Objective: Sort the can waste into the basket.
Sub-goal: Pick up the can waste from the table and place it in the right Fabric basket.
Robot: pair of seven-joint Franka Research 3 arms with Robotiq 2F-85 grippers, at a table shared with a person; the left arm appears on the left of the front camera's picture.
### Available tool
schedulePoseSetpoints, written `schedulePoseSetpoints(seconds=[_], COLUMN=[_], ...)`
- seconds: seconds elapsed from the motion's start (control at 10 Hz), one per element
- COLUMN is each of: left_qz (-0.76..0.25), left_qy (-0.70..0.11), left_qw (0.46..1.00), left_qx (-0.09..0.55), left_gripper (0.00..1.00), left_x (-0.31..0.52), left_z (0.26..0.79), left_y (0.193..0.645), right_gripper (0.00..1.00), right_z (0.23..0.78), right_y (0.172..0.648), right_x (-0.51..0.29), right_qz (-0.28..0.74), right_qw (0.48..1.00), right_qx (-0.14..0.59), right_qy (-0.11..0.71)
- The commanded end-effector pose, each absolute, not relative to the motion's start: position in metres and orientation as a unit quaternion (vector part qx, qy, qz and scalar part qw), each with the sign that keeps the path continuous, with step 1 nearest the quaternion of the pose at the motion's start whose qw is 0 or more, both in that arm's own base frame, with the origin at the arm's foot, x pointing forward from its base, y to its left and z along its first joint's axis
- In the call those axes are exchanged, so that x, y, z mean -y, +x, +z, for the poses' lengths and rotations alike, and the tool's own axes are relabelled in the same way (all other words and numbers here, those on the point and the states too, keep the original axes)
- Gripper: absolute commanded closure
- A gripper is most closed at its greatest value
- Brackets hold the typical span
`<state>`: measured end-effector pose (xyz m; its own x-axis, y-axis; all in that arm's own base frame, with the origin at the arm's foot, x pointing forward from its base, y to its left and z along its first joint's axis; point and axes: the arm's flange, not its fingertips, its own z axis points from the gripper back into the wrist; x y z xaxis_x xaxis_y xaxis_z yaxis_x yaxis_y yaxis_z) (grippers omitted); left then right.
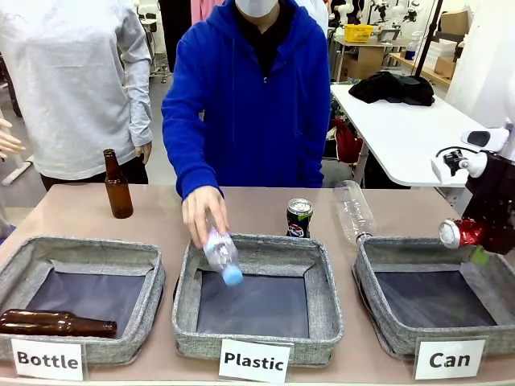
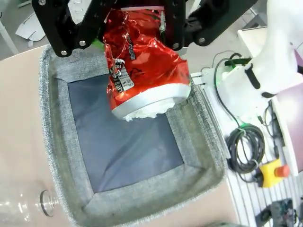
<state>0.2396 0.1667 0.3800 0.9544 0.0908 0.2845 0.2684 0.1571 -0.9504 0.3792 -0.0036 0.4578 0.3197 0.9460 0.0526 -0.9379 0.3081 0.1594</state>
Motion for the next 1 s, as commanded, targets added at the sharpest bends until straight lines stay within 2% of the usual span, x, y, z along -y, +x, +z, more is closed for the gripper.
schedulePoseSetpoints(seconds=[0.0,0.1,0.2,0.3,0.6,0.7,0.8,0.9], left_qz=[-0.062,-0.062,-0.062,-0.062,-0.062,-0.062,-0.062,-0.062], left_qy=[-0.650,-0.650,-0.650,-0.650,-0.650,-0.650,-0.650,-0.650], left_qw=[0.744,0.744,0.744,0.744,0.744,0.744,0.744,0.744], left_qx=[0.139,0.139,0.139,0.139,0.139,0.139,0.139,0.139], left_gripper=[0.00,0.00,0.00,0.00,0.00,0.00,0.00,0.00], left_x=[-0.168,-0.168,-0.168,-0.168,-0.168,-0.168,-0.168,-0.168], left_z=[0.382,0.382,0.382,0.382,0.382,0.382,0.382,0.382], left_y=[0.235,0.235,0.235,0.235,0.235,0.235,0.235,0.235], right_gripper=[0.00,0.00,0.10,0.00,0.00,0.00,0.00,0.00], right_z=[0.459,0.459,0.459,0.459,0.460,0.465,0.477,0.491], right_y=[0.378,0.378,0.379,0.380,0.380,0.380,0.380,0.385], right_x=[0.008,0.009,0.009,0.009,0.011,0.014,0.019,0.027], right_qz=[0.590,0.591,0.591,0.593,0.572,0.509,0.397,0.157], right_qw=[0.803,0.802,0.802,0.800,0.813,0.849,0.895,0.940], right_qx=[-0.021,-0.022,-0.023,-0.022,-0.015,0.003,0.014,0.036], right_qy=[0.085,0.085,0.086,0.086,0.104,0.142,0.203,0.302])
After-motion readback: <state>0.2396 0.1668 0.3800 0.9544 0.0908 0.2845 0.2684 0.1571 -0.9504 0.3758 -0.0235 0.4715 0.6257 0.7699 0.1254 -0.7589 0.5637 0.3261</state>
